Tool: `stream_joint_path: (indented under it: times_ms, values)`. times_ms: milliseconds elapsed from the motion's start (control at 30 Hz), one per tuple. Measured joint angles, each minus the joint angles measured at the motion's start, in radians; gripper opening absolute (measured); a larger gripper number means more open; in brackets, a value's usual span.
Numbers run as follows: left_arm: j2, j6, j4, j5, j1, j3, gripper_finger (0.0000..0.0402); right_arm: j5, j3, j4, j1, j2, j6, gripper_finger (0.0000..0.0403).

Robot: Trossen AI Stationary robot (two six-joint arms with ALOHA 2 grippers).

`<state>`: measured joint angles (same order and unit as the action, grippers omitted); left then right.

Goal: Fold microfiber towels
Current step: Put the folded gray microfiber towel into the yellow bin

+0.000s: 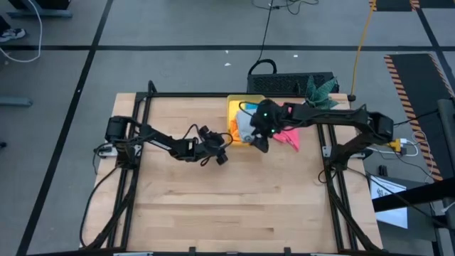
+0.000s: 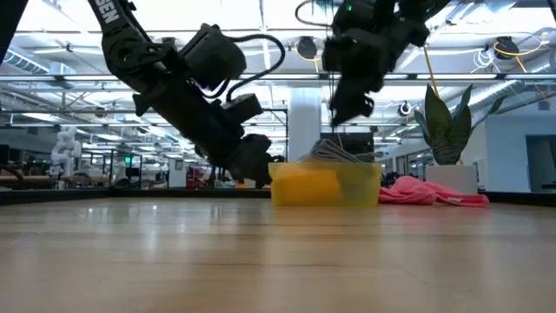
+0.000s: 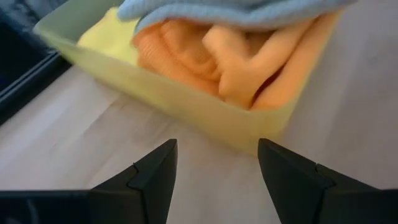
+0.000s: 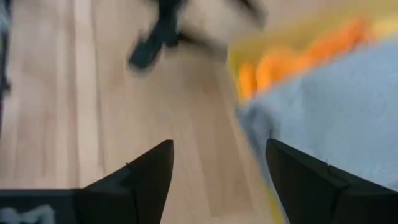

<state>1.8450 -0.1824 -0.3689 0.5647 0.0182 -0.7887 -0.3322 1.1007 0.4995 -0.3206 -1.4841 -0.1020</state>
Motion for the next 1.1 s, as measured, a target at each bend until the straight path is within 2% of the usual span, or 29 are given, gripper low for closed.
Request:
stream_joint_path:
  times_ms: [67, 167, 433, 500, 633, 833, 967, 1100]
  values:
    - [0.000, 0.001, -0.029, -0.028, 0.001, 0.000, 0.0227, 0.051, 0.002, -0.060, 0.000, 0.017, -0.024, 0.0239]
    - [0.000, -0.002, -0.043, -0.041, 0.001, 0.000, 0.0228, 0.132, -0.010, -0.159, -0.001, 0.009, -0.073, 0.0201]
    - [0.001, -0.011, -0.058, -0.072, 0.002, 0.000, 0.0227, 0.145, -0.167, -0.353, -0.016, -0.069, -0.109, 0.0027]
    - [0.002, -0.011, -0.081, -0.079, 0.002, 0.000, 0.0227, 0.145, -0.218, -0.398, -0.027, -0.069, -0.096, 0.0008]
    - [0.002, -0.006, -0.124, -0.132, 0.002, 0.000, 0.0227, 0.121, -0.295, -0.491, -0.051, -0.069, -0.103, 0.0018]
    - [0.002, -0.003, -0.177, -0.179, -0.012, -0.001, 0.0227, 0.113, -0.320, -0.561, -0.059, -0.068, -0.097, 0.0013]
    - [0.002, 0.008, -0.184, -0.180, -0.029, -0.001, 0.0227, -0.020, -0.320, -0.551, -0.058, -0.056, -0.097, 0.0017]
    - [0.002, 0.023, -0.181, -0.150, -0.043, -0.001, 0.0228, -0.093, -0.320, -0.519, -0.060, -0.022, -0.103, 0.0051]
